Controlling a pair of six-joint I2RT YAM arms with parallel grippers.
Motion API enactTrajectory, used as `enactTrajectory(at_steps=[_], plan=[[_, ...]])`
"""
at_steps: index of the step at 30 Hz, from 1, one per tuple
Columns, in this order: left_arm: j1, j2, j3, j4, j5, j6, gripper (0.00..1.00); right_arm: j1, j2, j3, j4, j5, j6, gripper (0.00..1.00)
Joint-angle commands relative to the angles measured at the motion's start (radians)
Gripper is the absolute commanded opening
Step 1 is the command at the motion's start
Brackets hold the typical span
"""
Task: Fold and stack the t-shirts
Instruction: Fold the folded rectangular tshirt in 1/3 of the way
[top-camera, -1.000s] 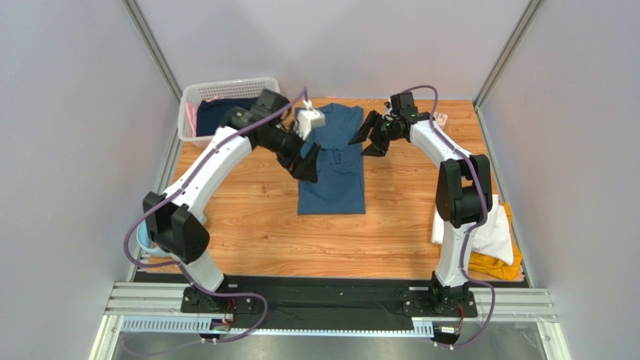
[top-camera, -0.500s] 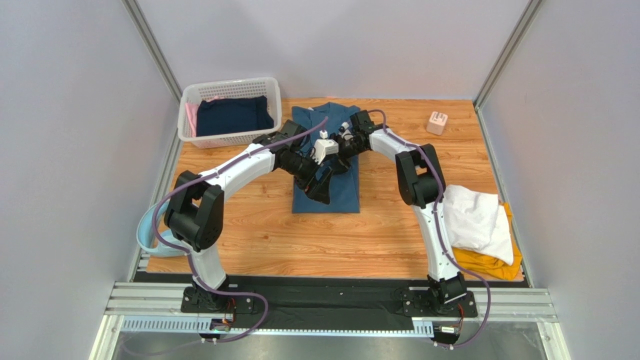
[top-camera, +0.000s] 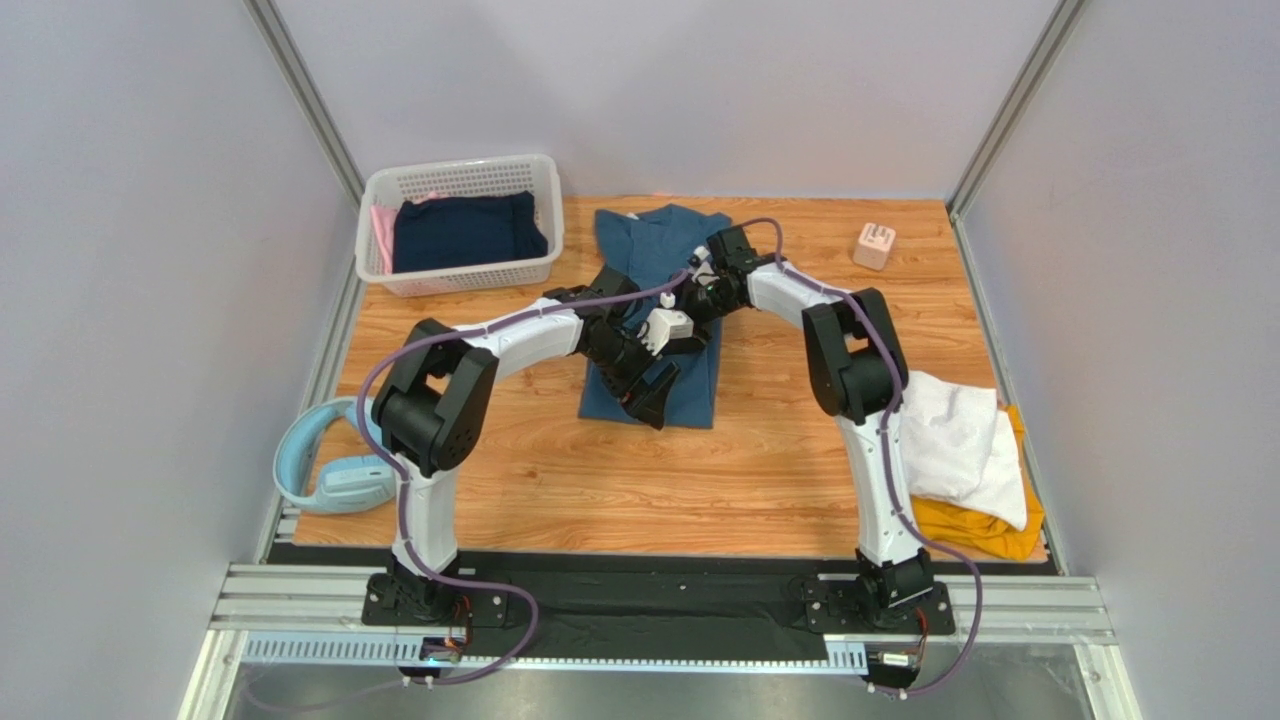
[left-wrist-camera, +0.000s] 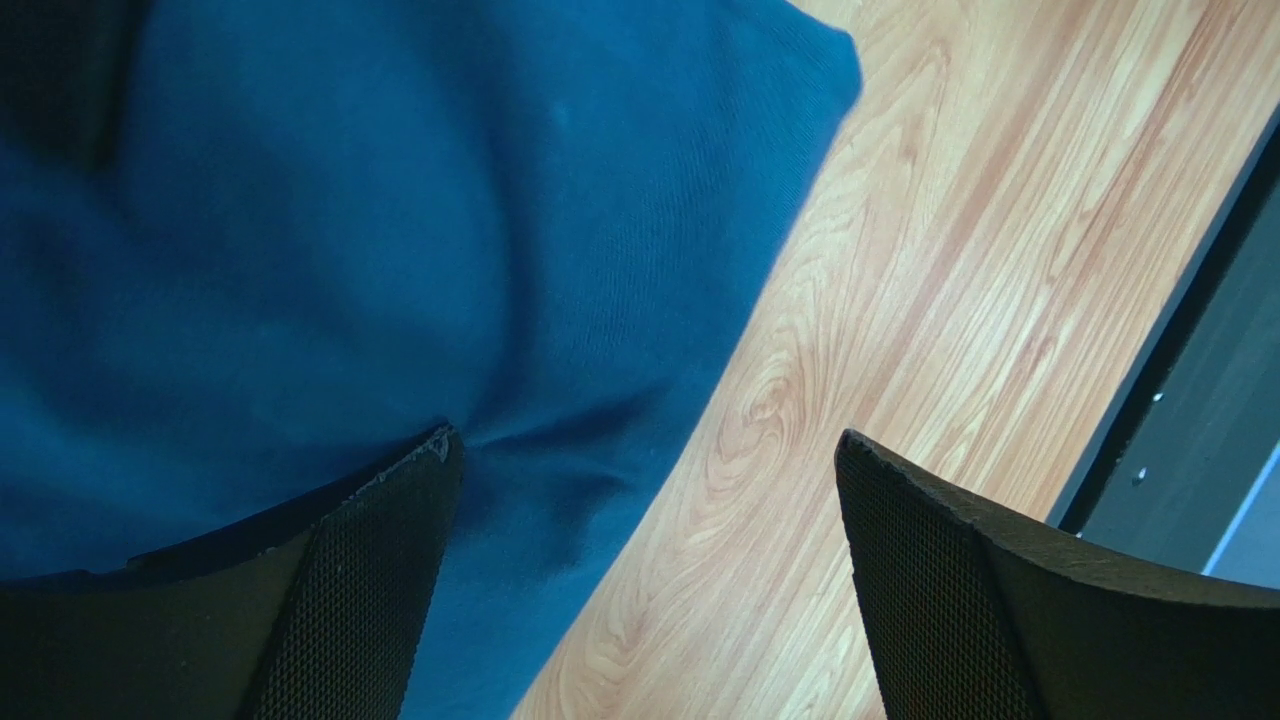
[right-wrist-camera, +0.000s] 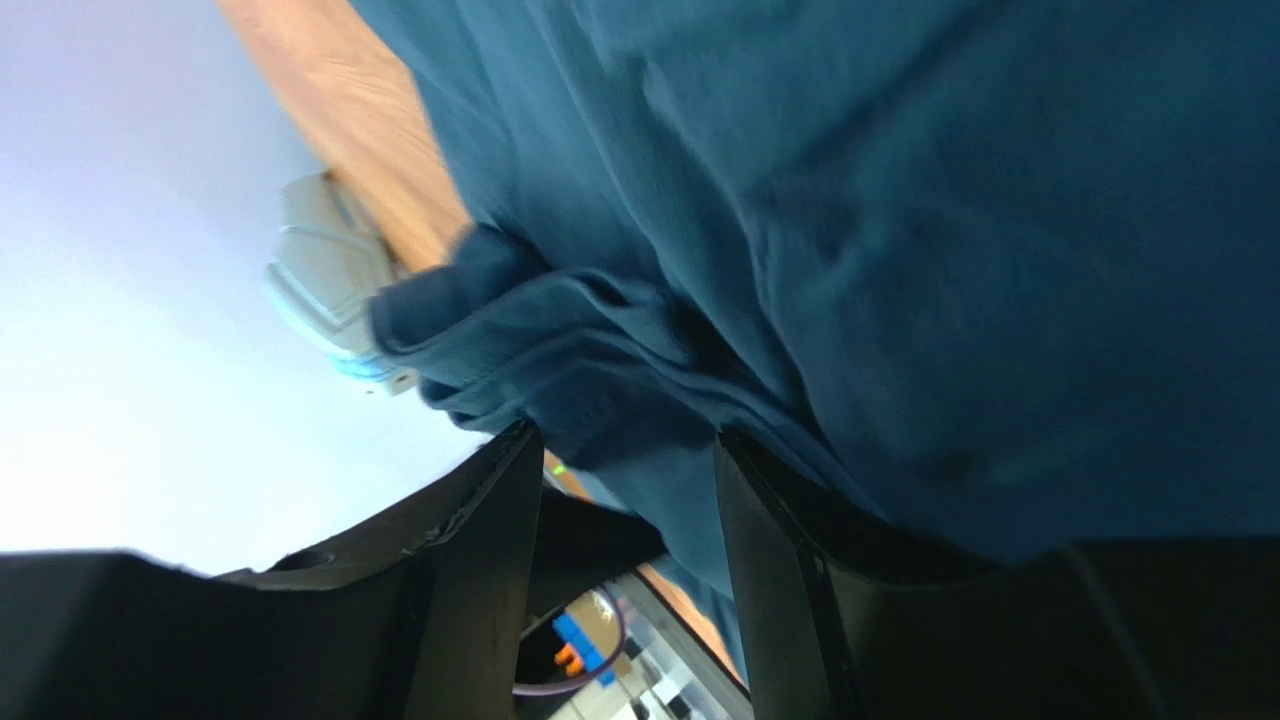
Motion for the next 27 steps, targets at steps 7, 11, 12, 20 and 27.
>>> enactTrajectory(at_steps=[7, 11, 12, 20, 27], plan=[[0.0, -0.201, -0.168, -0.034, -0.017, 0.112, 1.0, -0.115, -0.227, -0.221, -0.078, 0.311, -0.114, 0.52], [0.0, -0.273, -0.227, -0.037, 0.0, 0.113, 1.0, -0.082, -0.229, -0.117, -0.082, 0.255, -0.074, 0.53], [0.001, -0.281, -0.231, -0.039, -0.003, 0.113, 1.0, -0.069, -0.215, -0.042, -0.098, 0.246, -0.071, 0.53], [0.0, -0.307, -0.208, -0.031, -0.007, 0.093, 1.0, 0.015, -0.195, 0.045, -0.077, 0.201, -0.004, 0.53], [0.001, -0.255, -0.114, -0.023, 0.012, 0.08, 1.0, 0.021, -0.172, 0.002, -0.018, 0.154, 0.03, 0.54]])
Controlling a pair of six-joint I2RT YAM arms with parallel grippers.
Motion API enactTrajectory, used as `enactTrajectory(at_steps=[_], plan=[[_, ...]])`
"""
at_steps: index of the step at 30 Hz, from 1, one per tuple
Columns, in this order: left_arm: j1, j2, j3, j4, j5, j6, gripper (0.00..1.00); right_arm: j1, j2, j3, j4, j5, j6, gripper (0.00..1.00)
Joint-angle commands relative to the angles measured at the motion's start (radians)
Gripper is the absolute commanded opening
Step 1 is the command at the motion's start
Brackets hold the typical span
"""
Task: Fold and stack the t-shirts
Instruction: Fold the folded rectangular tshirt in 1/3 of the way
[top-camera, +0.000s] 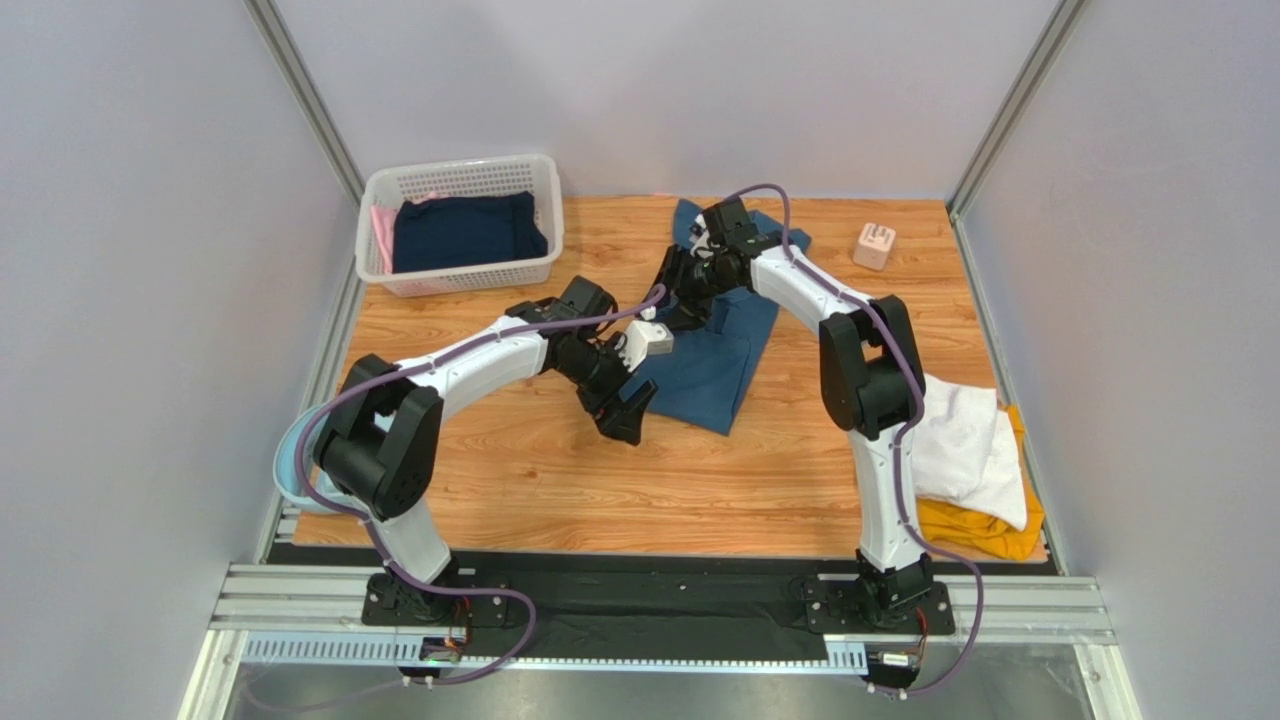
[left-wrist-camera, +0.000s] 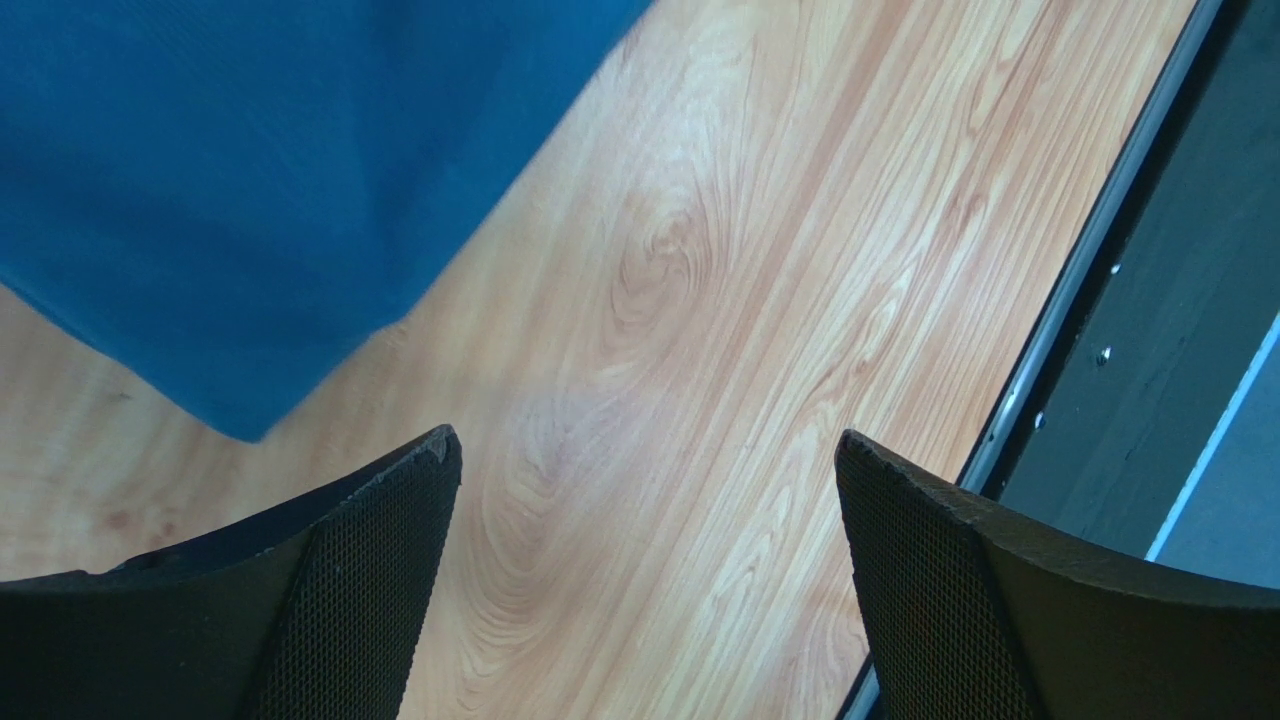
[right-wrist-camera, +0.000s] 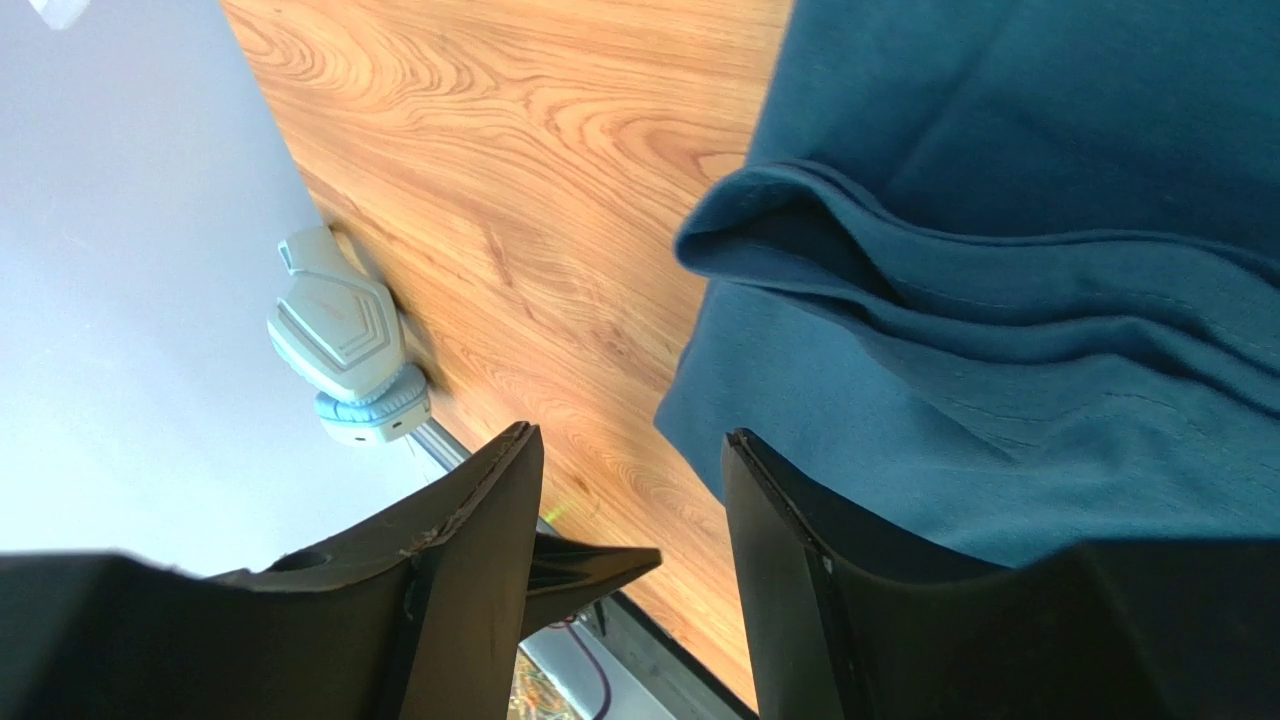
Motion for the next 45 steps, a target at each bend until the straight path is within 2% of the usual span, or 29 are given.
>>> enactTrajectory(at_steps=[1, 12, 22, 30, 38, 40, 45], plan=[[-0.001, 0.031, 0.098, 0.031, 0.042, -0.007, 1.0, -0.016, 0.021, 0.012, 0.051, -0.038, 0.034, 0.54], [-0.001, 0.239, 0.307, 0.007, 0.055, -0.041, 1.0, -0.017, 0.195, 0.139, 0.044, -0.067, 0.052, 0.53], [-0.001, 0.272, 0.295, -0.015, 0.011, -0.007, 1.0, -0.042, 0.281, 0.234, 0.047, -0.064, 0.054, 0.53], [0.001, 0.256, 0.281, -0.047, 0.009, 0.011, 1.0, -0.079, 0.356, 0.292, 0.146, -0.095, 0.093, 0.53], [-0.001, 0.241, 0.263, -0.075, -0.021, 0.036, 1.0, -0.117, 0.471, 0.449, 0.274, -0.233, 0.188, 0.53], [-0.001, 0.246, 0.264, -0.078, -0.021, 0.039, 1.0, -0.114, 0.47, 0.438, 0.271, -0.241, 0.186, 0.53], [-0.001, 0.244, 0.295, -0.096, -0.033, 0.038, 1.0, -0.108, 0.381, 0.29, 0.297, -0.23, 0.161, 0.51]])
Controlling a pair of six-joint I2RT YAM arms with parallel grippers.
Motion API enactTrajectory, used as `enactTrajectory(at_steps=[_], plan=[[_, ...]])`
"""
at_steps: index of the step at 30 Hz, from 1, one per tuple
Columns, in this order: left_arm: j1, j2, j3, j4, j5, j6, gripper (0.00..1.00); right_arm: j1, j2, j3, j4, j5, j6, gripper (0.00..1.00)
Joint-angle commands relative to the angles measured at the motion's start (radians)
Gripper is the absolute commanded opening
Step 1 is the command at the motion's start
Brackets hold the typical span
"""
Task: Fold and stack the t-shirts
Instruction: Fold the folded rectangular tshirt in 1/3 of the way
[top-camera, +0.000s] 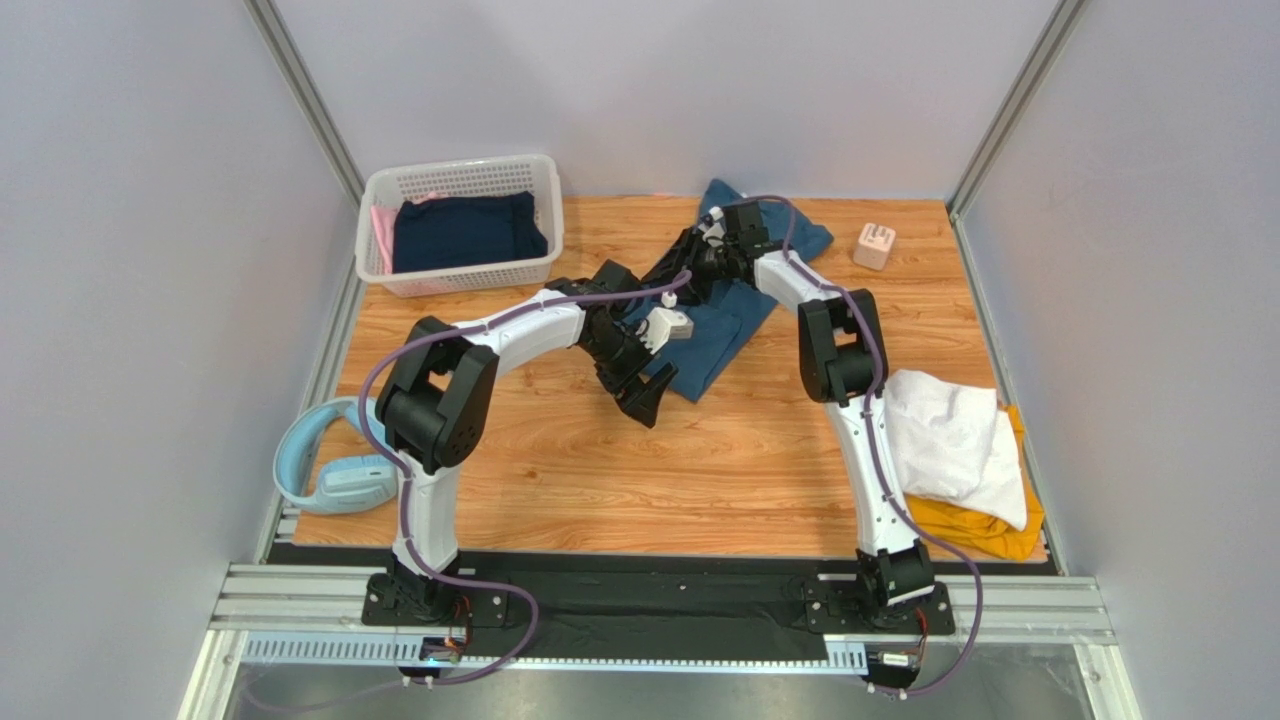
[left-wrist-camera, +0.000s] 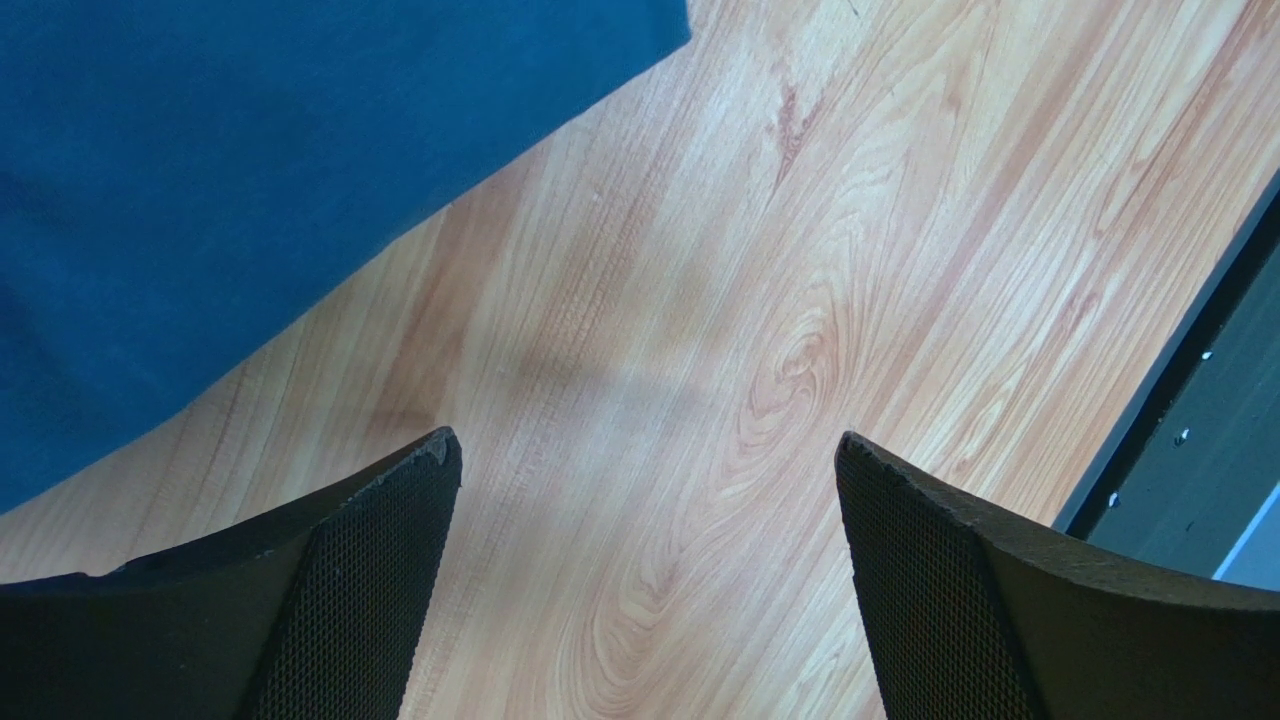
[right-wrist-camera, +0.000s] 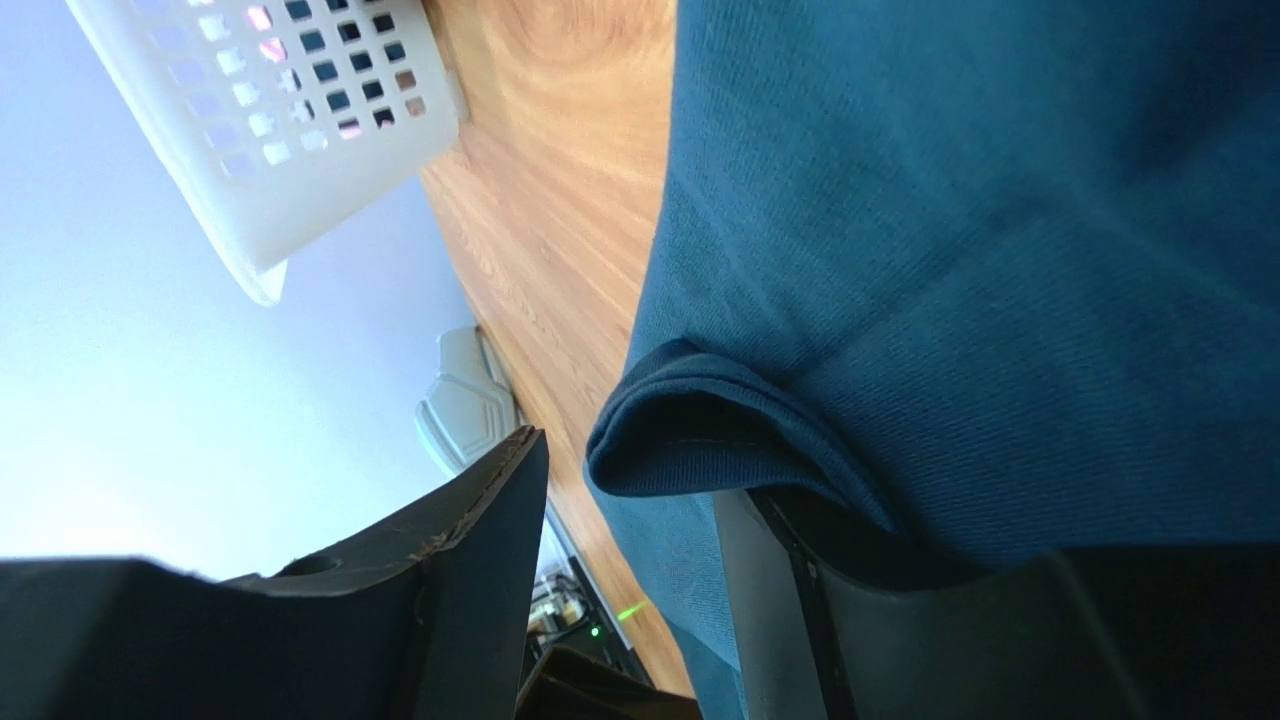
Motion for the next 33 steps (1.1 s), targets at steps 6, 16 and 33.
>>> enactTrajectory(at_steps=[6, 16, 33], plan=[[0.024, -0.078, 0.092, 0.045, -0.067, 0.002, 1.0, 0.025, -0.121, -0.229, 0.019, 0.005, -0.066, 0.51], [0.025, 0.004, 0.12, 0.065, -0.075, -0.043, 1.0, 0.047, -0.187, -0.311, -0.001, 0.012, -0.103, 0.49], [0.008, 0.131, 0.114, -0.095, -0.09, -0.012, 1.0, 0.045, -0.14, -0.234, -0.007, 0.005, -0.074, 0.48]])
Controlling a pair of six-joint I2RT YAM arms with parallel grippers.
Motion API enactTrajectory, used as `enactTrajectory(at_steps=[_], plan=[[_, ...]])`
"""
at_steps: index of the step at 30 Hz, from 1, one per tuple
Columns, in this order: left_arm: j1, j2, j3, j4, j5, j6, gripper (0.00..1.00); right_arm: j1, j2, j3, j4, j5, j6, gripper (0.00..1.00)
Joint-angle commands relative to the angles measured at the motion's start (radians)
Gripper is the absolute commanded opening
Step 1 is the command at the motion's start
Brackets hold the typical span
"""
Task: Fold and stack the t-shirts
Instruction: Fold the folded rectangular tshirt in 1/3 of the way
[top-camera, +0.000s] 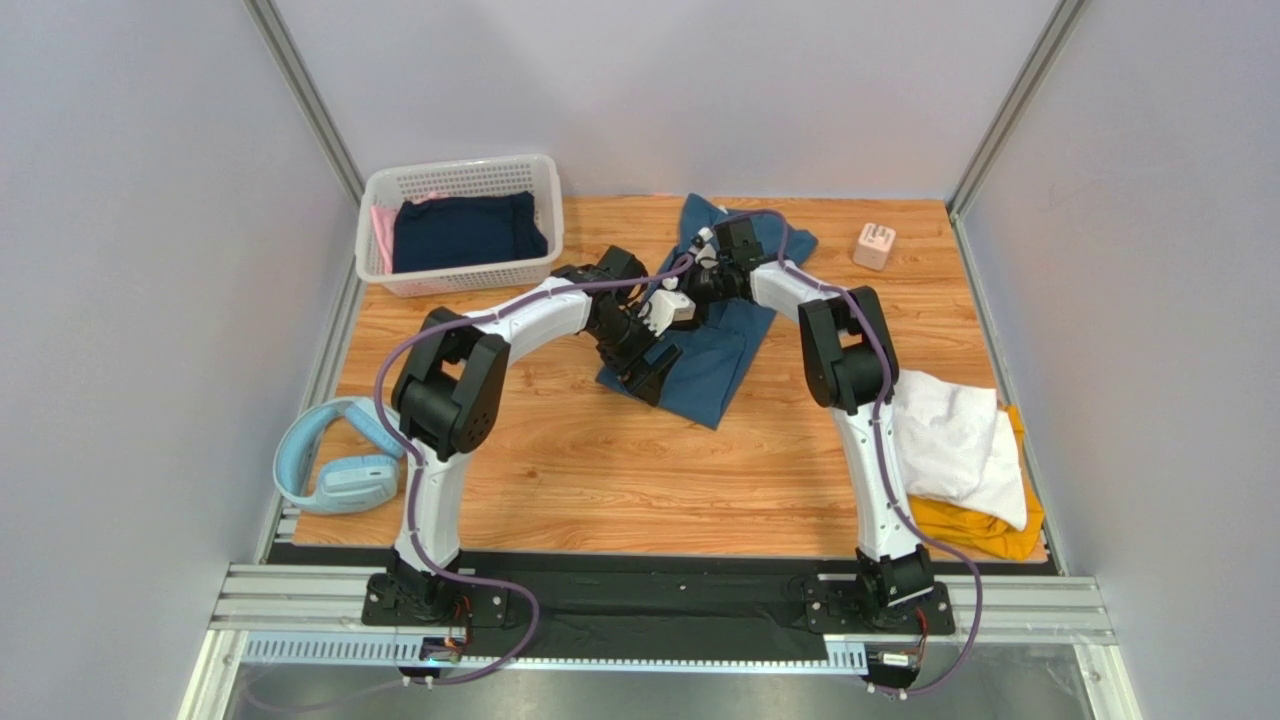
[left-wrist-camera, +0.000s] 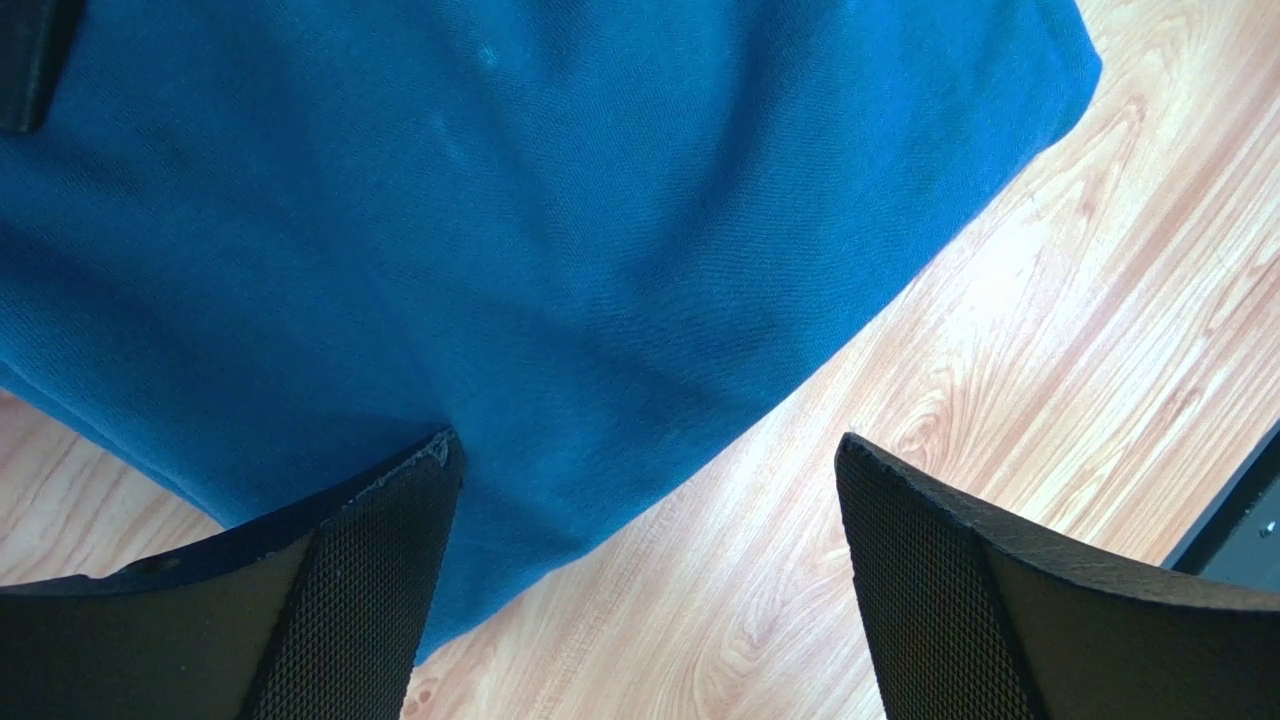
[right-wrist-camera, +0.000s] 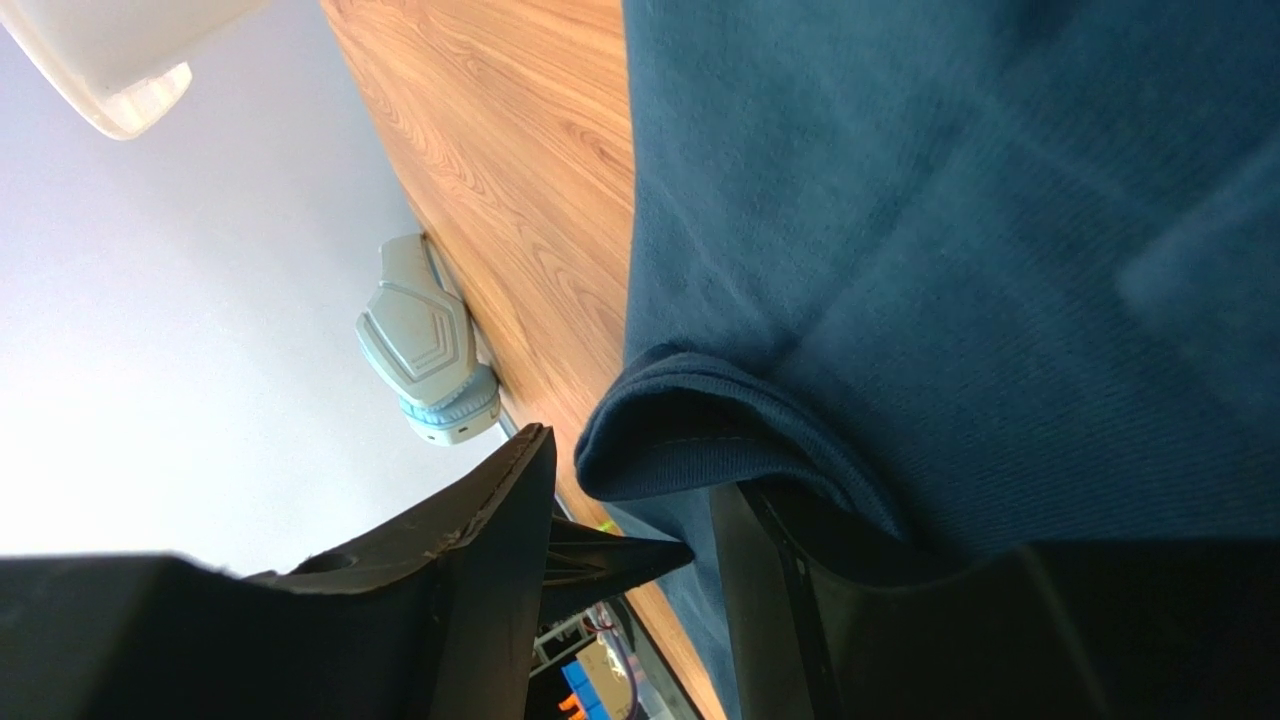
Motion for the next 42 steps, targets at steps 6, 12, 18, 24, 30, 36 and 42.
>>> enactTrajectory(at_steps=[6, 12, 18, 24, 30, 36, 42], plan=[[-0.02, 0.04, -0.029, -0.103, -0.019, 0.028, 1.0, -0.028, 0.146, 0.273, -0.014, 0.023, 0.073, 0.47], [-0.023, 0.032, -0.05, -0.103, -0.023, 0.032, 1.0, -0.07, 0.224, 0.434, 0.0, 0.029, 0.132, 0.47], [-0.023, 0.014, -0.061, -0.103, -0.02, 0.019, 1.0, -0.117, 0.15, 0.48, -0.015, 0.037, 0.111, 0.47], [-0.026, -0.087, -0.118, -0.149, 0.056, 0.015, 1.0, -0.133, -0.129, 0.324, -0.21, 0.138, -0.056, 0.48], [-0.042, -0.202, -0.226, -0.203, 0.099, 0.051, 1.0, -0.127, -0.533, -0.262, -0.241, 0.252, -0.098, 0.5], [-0.035, -0.287, -0.219, -0.221, 0.109, 0.04, 1.0, -0.041, -0.884, -0.732, -0.207, 0.312, -0.146, 0.5], [0.007, -0.444, -0.156, -0.2, 0.073, -0.003, 1.0, 0.039, -1.028, -1.063, -0.137, 0.269, -0.103, 0.49]])
